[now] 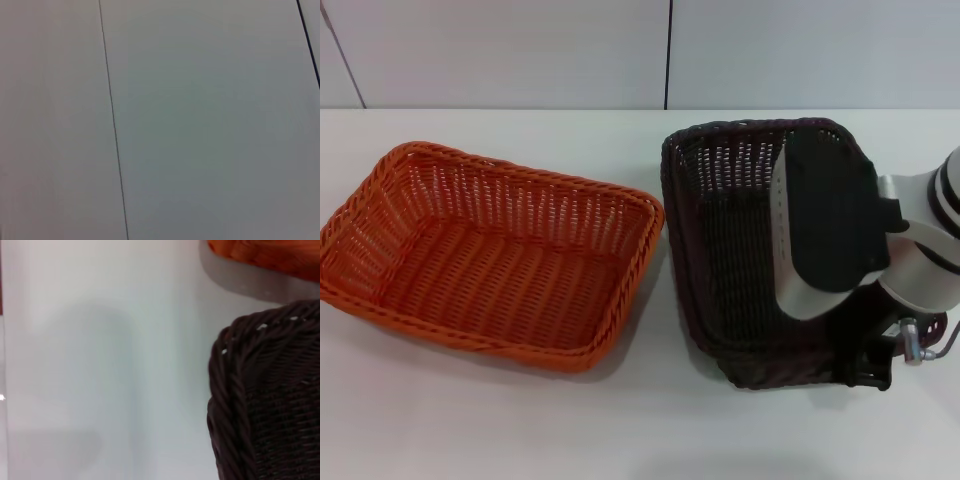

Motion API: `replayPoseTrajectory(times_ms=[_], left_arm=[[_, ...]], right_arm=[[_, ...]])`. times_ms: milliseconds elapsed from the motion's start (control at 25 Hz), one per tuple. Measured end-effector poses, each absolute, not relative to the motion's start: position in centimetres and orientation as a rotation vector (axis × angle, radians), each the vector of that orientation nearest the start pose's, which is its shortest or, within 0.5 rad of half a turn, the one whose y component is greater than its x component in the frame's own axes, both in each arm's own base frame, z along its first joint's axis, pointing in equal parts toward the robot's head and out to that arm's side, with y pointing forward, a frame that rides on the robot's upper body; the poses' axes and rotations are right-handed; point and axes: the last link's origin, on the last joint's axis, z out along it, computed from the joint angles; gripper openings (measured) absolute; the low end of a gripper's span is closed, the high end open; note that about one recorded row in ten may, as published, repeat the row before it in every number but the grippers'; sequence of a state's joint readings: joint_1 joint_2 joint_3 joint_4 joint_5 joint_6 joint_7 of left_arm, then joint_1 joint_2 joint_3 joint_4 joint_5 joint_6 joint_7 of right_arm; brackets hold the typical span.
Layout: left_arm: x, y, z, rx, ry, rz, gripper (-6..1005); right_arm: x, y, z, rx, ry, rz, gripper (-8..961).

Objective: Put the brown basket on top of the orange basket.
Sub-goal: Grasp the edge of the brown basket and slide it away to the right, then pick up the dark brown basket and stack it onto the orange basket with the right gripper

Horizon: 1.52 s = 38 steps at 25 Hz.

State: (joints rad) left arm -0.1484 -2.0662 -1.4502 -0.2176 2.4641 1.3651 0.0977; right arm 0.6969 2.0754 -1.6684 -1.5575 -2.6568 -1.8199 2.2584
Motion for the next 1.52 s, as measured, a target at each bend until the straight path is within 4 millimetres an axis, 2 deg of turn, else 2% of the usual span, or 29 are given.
replayPoseTrajectory(times_ms=[200,560,920,1080,1240,1520], left_arm=[[-41.4,23.2,8.0,-1.040,-0.425,-0.395,785],[-41.3,23.2,8.1,-1.036,-0.423,-0.395,784],[-41.5,23.3,8.4,-1.016,-0.426,-0.394,785],[-41.5,23.3,8.5,-1.008,-0.431,-0.397,784],[-41.5,23.3,8.4,-1.006,-0.437,-0.404,785],[-41.5,23.2,8.4,-0.986,-0.456,-0.423,785]], right_arm=[[11.1,31.1,-0.9,-2.811,-0.100,-0.960,196],[9.3,31.2,1.1,-2.676,-0.174,-0.864,134],[6.4,31.7,2.5,-2.524,-0.289,-0.735,136],[4.8,32.0,1.9,-2.466,-0.434,-0.651,137],[3.7,31.7,0.5,-2.448,-0.661,-0.652,138],[3.2,30.7,-1.5,-2.404,-1.030,-0.691,139]])
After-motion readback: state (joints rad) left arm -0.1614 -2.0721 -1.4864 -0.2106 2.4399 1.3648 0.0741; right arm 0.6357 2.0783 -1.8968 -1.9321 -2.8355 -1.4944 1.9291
